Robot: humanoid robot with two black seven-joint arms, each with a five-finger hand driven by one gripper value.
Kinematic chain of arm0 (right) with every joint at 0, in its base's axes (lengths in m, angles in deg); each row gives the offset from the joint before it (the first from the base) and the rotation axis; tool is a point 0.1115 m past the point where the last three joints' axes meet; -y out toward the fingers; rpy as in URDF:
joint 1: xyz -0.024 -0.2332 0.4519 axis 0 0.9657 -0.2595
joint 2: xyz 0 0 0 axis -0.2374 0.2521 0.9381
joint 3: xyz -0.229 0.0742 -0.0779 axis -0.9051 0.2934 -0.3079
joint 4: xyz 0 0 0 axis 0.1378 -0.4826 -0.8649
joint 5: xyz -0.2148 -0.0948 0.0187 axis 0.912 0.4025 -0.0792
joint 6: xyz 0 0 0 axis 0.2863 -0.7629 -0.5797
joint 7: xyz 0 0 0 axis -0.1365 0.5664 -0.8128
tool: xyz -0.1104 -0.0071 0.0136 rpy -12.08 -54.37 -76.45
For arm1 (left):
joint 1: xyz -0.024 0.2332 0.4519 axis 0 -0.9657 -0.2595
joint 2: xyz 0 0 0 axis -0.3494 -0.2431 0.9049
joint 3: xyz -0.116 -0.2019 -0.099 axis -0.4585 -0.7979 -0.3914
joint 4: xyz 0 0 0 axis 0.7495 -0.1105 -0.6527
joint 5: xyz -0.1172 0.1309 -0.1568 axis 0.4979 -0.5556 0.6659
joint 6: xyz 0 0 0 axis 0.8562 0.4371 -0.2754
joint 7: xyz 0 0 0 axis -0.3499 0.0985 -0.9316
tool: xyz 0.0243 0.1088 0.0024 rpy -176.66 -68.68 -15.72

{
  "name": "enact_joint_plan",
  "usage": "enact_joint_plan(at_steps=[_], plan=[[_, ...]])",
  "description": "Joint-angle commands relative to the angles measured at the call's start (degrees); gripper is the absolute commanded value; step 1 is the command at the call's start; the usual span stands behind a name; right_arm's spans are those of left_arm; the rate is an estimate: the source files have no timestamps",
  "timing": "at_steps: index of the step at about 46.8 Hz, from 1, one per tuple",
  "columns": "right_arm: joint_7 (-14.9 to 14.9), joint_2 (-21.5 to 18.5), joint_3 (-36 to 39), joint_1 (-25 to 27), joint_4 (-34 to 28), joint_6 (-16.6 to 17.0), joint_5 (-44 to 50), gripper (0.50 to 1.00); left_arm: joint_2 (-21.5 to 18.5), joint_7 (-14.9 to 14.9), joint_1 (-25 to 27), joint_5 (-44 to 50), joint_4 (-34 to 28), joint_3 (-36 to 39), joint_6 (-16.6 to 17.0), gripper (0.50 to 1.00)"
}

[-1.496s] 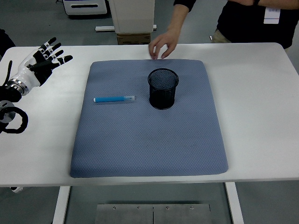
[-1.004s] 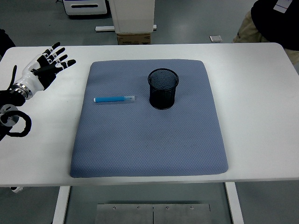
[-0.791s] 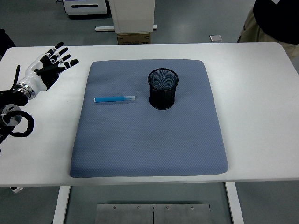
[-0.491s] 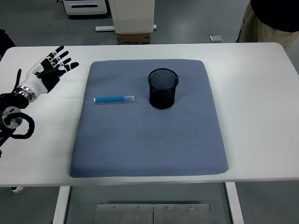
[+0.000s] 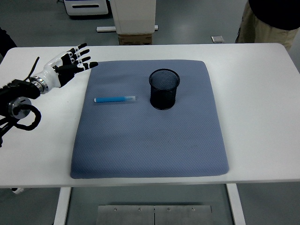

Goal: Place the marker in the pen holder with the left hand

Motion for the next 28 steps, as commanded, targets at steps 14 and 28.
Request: enact_joint_plan(at_steps=[14, 28], plan=[[0.0, 0.0, 0.0, 0.0, 0.0, 0.0, 0.0, 1.0, -0.7, 1.7, 13.8, 0.0, -2.2, 25.6, -0.5, 1.0], [0.0, 0.0, 0.0, 0.0, 0.0, 0.0, 0.0, 1.0, -0.4, 5.3, 26.7, -0.1, -8.6, 40.9, 0.0, 1.0]])
